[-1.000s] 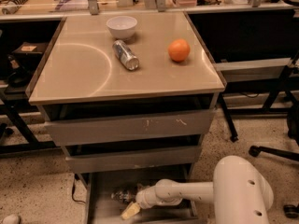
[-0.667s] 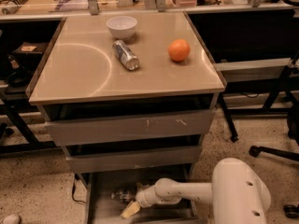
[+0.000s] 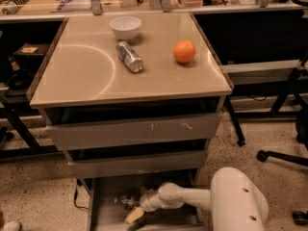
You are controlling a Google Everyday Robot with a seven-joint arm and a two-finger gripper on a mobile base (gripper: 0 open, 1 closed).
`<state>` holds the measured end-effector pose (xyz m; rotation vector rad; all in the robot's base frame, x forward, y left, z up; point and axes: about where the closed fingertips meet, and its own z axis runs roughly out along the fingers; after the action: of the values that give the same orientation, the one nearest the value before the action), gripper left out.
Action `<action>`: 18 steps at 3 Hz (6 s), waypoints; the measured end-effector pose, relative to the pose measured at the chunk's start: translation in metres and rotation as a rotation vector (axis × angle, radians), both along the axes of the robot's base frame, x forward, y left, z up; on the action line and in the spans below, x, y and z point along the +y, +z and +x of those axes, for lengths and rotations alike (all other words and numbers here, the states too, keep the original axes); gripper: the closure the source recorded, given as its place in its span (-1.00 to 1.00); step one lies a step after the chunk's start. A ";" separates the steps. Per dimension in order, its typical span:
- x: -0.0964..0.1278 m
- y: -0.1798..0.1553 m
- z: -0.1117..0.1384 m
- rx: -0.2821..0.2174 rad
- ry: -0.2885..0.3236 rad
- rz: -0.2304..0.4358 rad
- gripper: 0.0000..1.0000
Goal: Pick water bottle from bottom drawer and place on counter
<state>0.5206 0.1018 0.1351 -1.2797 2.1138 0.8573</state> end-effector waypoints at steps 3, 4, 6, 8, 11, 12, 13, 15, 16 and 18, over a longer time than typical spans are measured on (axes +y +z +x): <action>0.000 0.000 0.000 0.000 -0.001 0.000 -0.16; 0.000 0.000 0.000 0.000 -0.001 0.000 0.31; 0.002 0.006 -0.001 0.003 0.021 0.016 1.00; -0.017 0.043 -0.017 0.059 0.026 0.030 1.00; -0.072 0.101 -0.056 0.127 -0.091 -0.032 1.00; -0.094 0.155 -0.072 0.083 -0.126 -0.062 1.00; -0.094 0.155 -0.072 0.083 -0.126 -0.062 1.00; -0.095 0.205 -0.083 0.060 -0.091 -0.076 1.00; -0.091 0.245 -0.094 0.063 -0.088 -0.093 1.00; -0.089 0.295 -0.099 0.043 -0.093 -0.105 1.00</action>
Offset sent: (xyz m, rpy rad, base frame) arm 0.0005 -0.0001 -0.0001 0.0000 -0.0004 -0.0008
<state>0.4212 0.0133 0.4297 -1.2135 2.2602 0.7497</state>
